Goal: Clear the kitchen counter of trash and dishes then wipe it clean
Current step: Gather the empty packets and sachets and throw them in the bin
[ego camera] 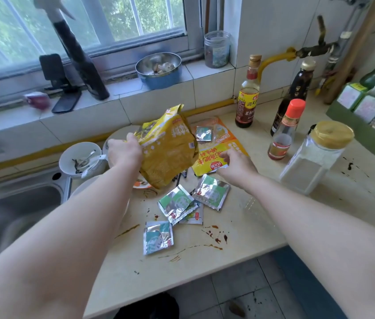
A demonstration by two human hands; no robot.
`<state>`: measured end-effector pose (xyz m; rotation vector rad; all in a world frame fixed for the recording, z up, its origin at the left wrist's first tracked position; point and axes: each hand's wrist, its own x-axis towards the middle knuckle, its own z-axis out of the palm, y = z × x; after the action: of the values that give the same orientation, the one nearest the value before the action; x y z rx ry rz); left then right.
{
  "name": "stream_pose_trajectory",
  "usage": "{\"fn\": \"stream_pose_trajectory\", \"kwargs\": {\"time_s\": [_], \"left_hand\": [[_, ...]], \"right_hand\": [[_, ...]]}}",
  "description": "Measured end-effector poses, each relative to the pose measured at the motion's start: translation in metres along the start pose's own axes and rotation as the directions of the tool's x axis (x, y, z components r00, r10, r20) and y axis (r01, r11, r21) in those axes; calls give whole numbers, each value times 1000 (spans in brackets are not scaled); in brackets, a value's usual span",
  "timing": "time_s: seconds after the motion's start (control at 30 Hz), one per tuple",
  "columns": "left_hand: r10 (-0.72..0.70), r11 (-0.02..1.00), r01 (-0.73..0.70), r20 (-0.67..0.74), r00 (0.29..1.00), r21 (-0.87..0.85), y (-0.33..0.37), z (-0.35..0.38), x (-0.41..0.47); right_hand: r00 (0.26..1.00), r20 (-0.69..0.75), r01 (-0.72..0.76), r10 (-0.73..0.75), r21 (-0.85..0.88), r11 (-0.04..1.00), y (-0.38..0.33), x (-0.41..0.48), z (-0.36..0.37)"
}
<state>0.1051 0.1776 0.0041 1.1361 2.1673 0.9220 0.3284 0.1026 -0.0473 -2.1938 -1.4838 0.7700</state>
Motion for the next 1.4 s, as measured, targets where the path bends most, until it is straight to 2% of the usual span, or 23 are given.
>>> {"fn": "stream_pose_trajectory", "kwargs": {"time_s": [0.17,0.33,0.5,0.63,0.8,0.93,1.1,1.17,1.27,1.4], "left_hand": [[15,997,-13,-18,1000,77,-14,8,10],[-71,997,71,-52,996,12,-11,14,14],[-91,994,91,2,996,-55,-6,26,13],[-60,993,64,42,997,-101,-1,37,10],[3,988,-6,-16,1000,-155,9,50,6],[2,990,-5,-21,1000,-138,16,60,5],[-10,996,11,7,1000,-94,21,73,-1],[-13,996,15,21,1000,-89,23,76,-4],[-16,996,19,44,999,-89,26,81,-7],[4,998,-1,42,999,-65,30,78,-10]], "right_hand": [[995,32,-98,98,-7,995,12,20,3],[985,61,-156,159,-47,987,24,35,7],[983,81,-159,165,-79,984,30,45,8],[983,85,-159,165,-72,985,34,53,5],[980,62,-186,190,-62,981,44,58,3],[979,48,-195,198,-62,979,50,61,0],[988,113,-89,105,-138,986,57,59,-11],[976,211,-9,46,-170,985,58,55,-17],[918,396,116,16,-306,945,58,47,-23],[912,409,165,44,-460,873,57,30,-26]]}}
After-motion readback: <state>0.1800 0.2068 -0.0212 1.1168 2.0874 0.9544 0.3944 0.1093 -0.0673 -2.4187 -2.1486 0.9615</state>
